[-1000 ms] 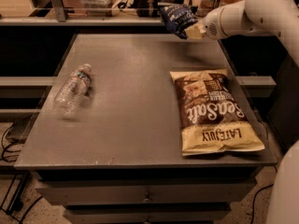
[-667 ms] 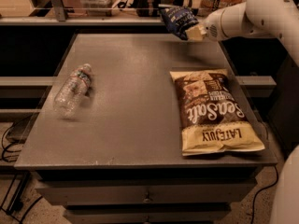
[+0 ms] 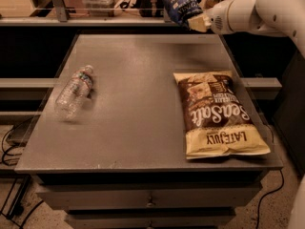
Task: Pick blue chip bag
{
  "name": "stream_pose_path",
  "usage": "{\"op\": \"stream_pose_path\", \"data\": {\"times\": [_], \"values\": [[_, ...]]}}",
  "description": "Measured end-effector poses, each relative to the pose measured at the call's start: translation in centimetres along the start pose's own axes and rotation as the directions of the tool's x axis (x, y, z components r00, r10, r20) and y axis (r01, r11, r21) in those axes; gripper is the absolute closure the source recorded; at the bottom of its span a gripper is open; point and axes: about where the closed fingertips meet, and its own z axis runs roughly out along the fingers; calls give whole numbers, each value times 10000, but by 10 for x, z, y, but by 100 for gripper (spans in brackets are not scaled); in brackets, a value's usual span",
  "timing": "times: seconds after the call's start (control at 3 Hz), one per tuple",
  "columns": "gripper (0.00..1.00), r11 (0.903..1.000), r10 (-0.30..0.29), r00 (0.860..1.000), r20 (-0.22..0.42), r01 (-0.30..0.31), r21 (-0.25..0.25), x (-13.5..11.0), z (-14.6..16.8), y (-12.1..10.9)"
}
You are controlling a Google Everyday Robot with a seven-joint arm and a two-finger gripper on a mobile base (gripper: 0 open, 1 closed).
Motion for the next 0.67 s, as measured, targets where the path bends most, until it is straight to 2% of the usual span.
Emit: {"op": "stream_pose_path", "data": {"times": [0.33, 0.67], "values": [[100, 9983, -560, 9967, 581, 550, 180, -37, -18, -1], [100, 9982, -582, 9966, 591, 573, 183, -37, -18, -1]]}}
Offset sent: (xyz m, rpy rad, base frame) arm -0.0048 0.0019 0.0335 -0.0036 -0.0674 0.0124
